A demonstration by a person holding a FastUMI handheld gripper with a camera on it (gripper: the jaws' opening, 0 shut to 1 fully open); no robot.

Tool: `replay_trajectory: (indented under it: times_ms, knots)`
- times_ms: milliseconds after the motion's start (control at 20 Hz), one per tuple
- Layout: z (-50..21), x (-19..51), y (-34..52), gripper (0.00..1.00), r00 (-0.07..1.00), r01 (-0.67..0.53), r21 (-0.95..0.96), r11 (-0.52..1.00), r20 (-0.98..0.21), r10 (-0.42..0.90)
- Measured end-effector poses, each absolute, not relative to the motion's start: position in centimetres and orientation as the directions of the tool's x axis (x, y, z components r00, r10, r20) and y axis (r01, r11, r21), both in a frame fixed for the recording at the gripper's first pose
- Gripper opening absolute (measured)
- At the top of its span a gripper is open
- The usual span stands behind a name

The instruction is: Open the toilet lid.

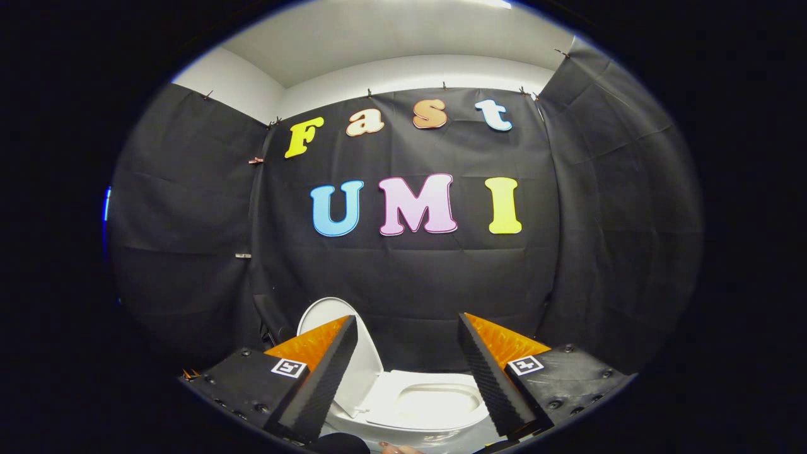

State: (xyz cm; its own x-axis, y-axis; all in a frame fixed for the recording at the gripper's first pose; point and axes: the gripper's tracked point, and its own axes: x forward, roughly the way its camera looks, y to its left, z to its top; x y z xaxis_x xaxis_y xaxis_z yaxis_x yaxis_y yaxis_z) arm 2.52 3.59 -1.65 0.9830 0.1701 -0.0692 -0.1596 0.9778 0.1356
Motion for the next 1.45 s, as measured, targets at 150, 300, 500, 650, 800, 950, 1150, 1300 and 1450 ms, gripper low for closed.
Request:
replay_trajectory:
  times_ms: [150,300,500,650,800,950,1150,1300,1450]
  knots:
    - [-1.7,2.5,3.8,1.0,0.982,-0.162,0.129,0.978,-0.071,0.172]
    - [-1.7,2.4,4.0,1.0,0.982,-0.166,0.124,0.978,-0.071,0.175]
    - [-1.5,2.2,4.2,1.0,0.982,-0.171,0.119,0.978,-0.065,0.18]
    - [-1.5,2.2,4.4,1.0,0.981,-0.173,0.114,0.978,-0.065,0.182]
    - [-1.6,2.2,4.5,1.0,0.981,-0.175,0.114,0.978,-0.066,0.183]
    - [-1.5,2.0,4.7,1.0,0.981,-0.176,0.11,0.978,-0.064,0.183]
    - [-1.4,2.0,4.8,1.0,0.981,-0.178,0.102,0.979,-0.061,0.184]
    - [-1.4,1.9,4.9,1.0,0.981,-0.177,0.097,0.979,-0.061,0.184]
    - [-1.3,1.8,5.0,1.0,0.981,-0.178,0.097,0.979,-0.061,0.185]
